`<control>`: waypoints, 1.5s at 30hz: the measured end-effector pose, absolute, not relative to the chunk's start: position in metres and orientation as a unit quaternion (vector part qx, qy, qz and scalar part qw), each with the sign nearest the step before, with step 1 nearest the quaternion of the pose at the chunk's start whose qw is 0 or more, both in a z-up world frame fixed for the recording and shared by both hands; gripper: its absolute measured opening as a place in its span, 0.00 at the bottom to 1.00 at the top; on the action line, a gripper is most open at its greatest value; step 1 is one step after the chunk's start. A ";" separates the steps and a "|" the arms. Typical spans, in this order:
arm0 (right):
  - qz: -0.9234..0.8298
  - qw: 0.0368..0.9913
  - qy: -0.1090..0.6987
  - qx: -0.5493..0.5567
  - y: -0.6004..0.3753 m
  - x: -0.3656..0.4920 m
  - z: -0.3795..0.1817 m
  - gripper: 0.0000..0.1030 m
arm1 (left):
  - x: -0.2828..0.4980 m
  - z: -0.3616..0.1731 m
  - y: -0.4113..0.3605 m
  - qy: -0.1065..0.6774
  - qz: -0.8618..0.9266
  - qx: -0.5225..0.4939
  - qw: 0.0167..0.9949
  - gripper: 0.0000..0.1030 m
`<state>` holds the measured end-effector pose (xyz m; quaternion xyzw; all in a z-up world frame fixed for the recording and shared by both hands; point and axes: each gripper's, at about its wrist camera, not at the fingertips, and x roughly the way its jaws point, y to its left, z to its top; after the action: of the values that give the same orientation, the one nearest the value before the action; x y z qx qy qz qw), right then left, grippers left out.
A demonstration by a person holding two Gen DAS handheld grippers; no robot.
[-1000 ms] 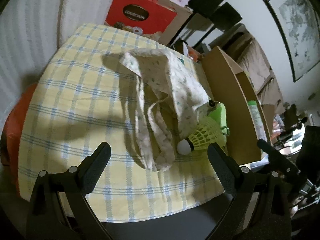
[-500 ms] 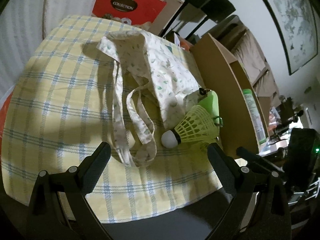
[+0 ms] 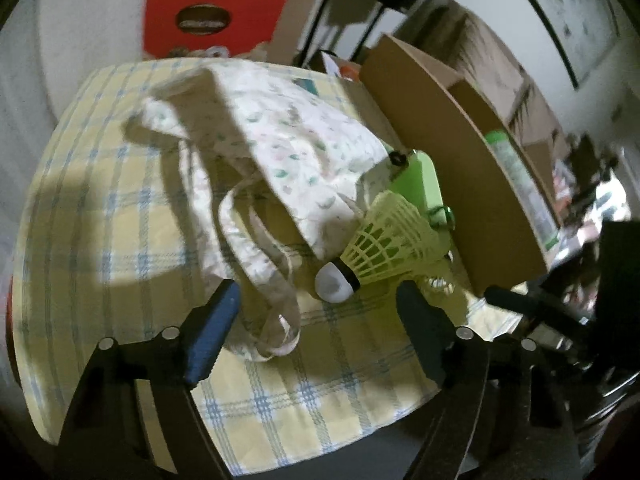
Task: Organize objects
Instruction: 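Move the left tool to the yellow shuttlecock's cork tip, then close the left tool on the shuttlecock cork and lift it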
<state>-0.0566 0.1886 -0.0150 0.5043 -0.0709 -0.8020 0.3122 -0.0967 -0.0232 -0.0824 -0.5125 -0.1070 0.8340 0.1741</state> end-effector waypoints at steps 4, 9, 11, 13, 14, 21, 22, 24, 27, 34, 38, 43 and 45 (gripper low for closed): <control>-0.804 0.310 -0.079 0.502 0.196 -0.056 -0.013 0.92 | -0.098 -0.088 -0.011 -0.070 0.832 -0.516 0.193 0.61; -0.803 0.314 -0.084 0.499 0.200 -0.056 -0.013 0.92 | -0.098 -0.090 0.000 -0.030 0.836 -0.510 0.202 0.56; -0.803 0.314 -0.084 0.500 0.197 -0.056 -0.014 0.92 | -0.097 -0.088 0.002 -0.019 0.838 -0.503 0.209 0.54; -0.801 0.314 -0.081 0.503 0.196 -0.056 -0.015 0.92 | -0.098 -0.086 0.005 -0.006 0.841 -0.498 0.213 0.50; -0.801 0.314 -0.080 0.503 0.195 -0.056 -0.016 0.92 | -0.099 -0.085 0.007 0.005 0.841 -0.495 0.216 0.48; -0.801 0.316 -0.079 0.502 0.195 -0.054 -0.018 0.92 | -0.099 -0.080 0.010 0.028 0.838 -0.489 0.242 0.39; -0.802 0.316 -0.080 0.501 0.195 -0.054 -0.017 0.92 | -0.099 -0.079 0.010 0.029 0.837 -0.488 0.245 0.39; -0.803 0.317 -0.082 0.499 0.195 -0.055 -0.016 0.90 | -0.099 -0.080 0.011 0.033 0.835 -0.490 0.248 0.39; -0.804 0.318 -0.085 0.495 0.196 -0.056 -0.013 0.89 | -0.097 -0.084 0.013 0.038 0.830 -0.497 0.250 0.39; -0.810 0.315 -0.091 0.487 0.196 -0.063 -0.009 0.88 | -0.099 -0.091 0.012 0.037 0.827 -0.503 0.248 0.26; -0.810 0.312 -0.093 0.487 0.199 -0.065 -0.009 0.88 | -0.099 -0.091 0.008 0.027 0.824 -0.504 0.258 0.25; -0.812 0.310 -0.093 0.485 0.199 -0.068 -0.008 0.88 | -0.092 -0.088 0.004 0.034 0.827 -0.498 0.258 0.25; -0.813 0.310 -0.093 0.483 0.199 -0.068 -0.007 0.88 | -0.086 -0.088 0.000 0.031 0.827 -0.498 0.258 0.25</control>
<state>-0.0679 0.1991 -0.0071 0.4831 -0.0926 -0.8135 0.3104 -0.0857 -0.0004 -0.0875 -0.4979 0.0310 0.8273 0.2583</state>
